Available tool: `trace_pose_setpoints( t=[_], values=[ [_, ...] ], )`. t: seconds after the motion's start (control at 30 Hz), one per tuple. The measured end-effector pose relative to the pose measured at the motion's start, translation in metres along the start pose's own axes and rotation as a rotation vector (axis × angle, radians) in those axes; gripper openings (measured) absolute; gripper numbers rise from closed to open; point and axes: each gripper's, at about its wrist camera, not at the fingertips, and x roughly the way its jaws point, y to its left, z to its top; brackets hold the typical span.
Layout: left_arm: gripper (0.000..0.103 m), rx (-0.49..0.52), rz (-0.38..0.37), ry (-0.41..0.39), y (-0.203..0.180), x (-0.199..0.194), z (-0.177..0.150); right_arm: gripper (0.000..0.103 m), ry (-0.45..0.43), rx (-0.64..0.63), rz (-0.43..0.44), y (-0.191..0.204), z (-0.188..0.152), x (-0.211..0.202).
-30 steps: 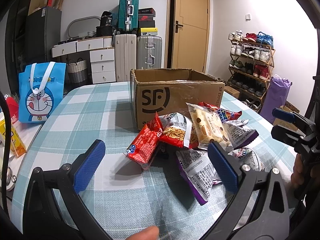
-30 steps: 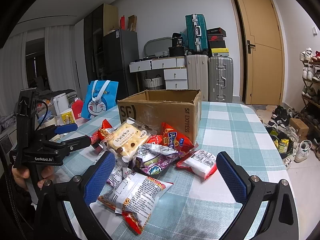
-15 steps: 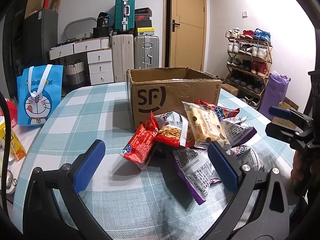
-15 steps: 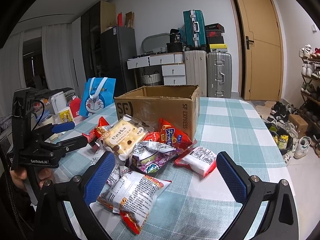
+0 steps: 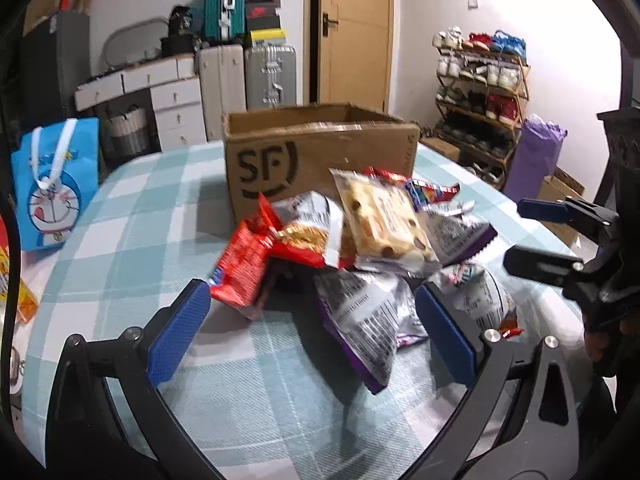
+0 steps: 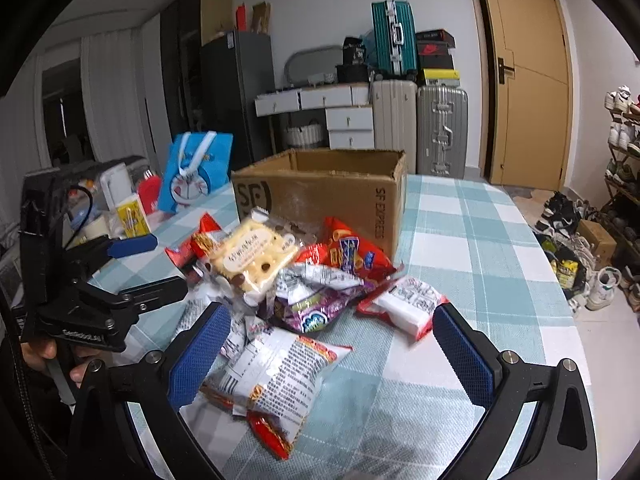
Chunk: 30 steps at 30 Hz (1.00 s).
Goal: Organize snacks
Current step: 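Lower both grippers onto the snack pile and close on packets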
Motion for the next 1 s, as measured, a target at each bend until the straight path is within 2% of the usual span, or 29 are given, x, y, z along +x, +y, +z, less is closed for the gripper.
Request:
trace_pose_setpoints(
  t=[0.1,0.2,0.27,0.33,0.4,0.47,0.53,0.77,0.83,0.87,1.0],
  values=[
    [0.102,-0.006,-0.014,0.03,0.0,0.006,0.0,0.103,0.071,0.032,0.036,0.001,-0.003,0.01],
    [0.098,-0.014,-0.03,0.058,-0.001,0.012,-0.001,0.103,0.103,0.052,0.081,0.003,-0.007,0.016],
    [0.096,-0.023,-0.058,0.083,0.0,0.018,0.0,0.103,0.127,0.054,0.081,0.005,-0.007,0.019],
    [0.089,-0.031,-0.082,0.11,0.0,0.025,0.001,0.103,0.157,0.073,0.091,0.005,-0.009,0.025],
    [0.077,-0.044,-0.102,0.139,0.0,0.033,0.001,0.103,0.186,0.093,0.113,0.004,-0.011,0.031],
    [0.073,-0.052,-0.13,0.163,0.0,0.039,0.001,0.101,0.215,0.128,0.152,-0.001,-0.013,0.037],
    [0.072,-0.043,-0.146,0.175,-0.002,0.044,0.0,0.089,0.24,0.154,0.153,-0.006,-0.016,0.042],
    [0.052,-0.063,-0.206,0.227,-0.006,0.063,-0.002,0.088,0.276,0.182,0.201,-0.005,-0.019,0.053],
    [0.049,-0.057,-0.204,0.223,-0.01,0.063,-0.003,0.084,0.284,0.187,0.223,-0.003,-0.021,0.056],
    [0.043,-0.053,-0.201,0.221,-0.011,0.064,-0.003,0.083,0.284,0.188,0.229,-0.002,-0.022,0.057],
    [0.039,-0.071,-0.211,0.225,-0.009,0.068,-0.003,0.078,0.276,0.197,0.237,-0.001,-0.023,0.058]
  ],
)
